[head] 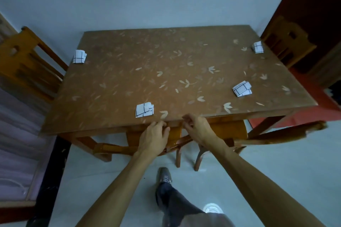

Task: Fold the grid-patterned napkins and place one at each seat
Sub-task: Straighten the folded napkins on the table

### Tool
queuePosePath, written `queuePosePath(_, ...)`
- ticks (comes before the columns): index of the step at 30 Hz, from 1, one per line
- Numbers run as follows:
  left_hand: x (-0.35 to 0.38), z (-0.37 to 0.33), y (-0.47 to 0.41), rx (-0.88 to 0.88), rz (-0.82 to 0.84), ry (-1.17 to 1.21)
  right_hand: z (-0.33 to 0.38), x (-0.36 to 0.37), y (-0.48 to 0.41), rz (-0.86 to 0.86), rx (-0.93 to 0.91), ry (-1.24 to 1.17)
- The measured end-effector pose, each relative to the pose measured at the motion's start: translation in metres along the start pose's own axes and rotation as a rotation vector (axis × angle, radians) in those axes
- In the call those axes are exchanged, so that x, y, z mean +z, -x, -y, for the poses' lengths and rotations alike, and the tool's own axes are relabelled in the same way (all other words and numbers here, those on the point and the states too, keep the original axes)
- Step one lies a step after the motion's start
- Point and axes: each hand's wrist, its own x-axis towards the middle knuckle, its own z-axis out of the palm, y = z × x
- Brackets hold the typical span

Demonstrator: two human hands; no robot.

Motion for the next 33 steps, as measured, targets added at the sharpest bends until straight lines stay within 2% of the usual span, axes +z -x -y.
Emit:
queuePosePath(8,0.011,-0.063,0.003,0.109,-0.022,-0.006,-0.038,-0.069,0.046,-0.157,0.055,-0.028)
queuePosePath(16,0.050,-0.148,-0.033,0.198,0.025,0.014,-0.113,-0.132,0.048,-0.260,0.107,-0.040)
queuePosePath(19,0.076,-0.192,-0.058,0.246,0.003,0.005,-0.148,-0.163,0.042,-0.263,0.111,-0.020)
queuePosePath(24,0.106,-0.263,-0.096,0.211,0.040,0.004,-0.204,-0.214,0.028,-0.228,0.080,0.013)
queuePosePath(33,0.144,-0.310,-0.165,0.143,0.109,-0.041,-0.275,-0.250,-0.019,-0.111,0.154,-0.006)
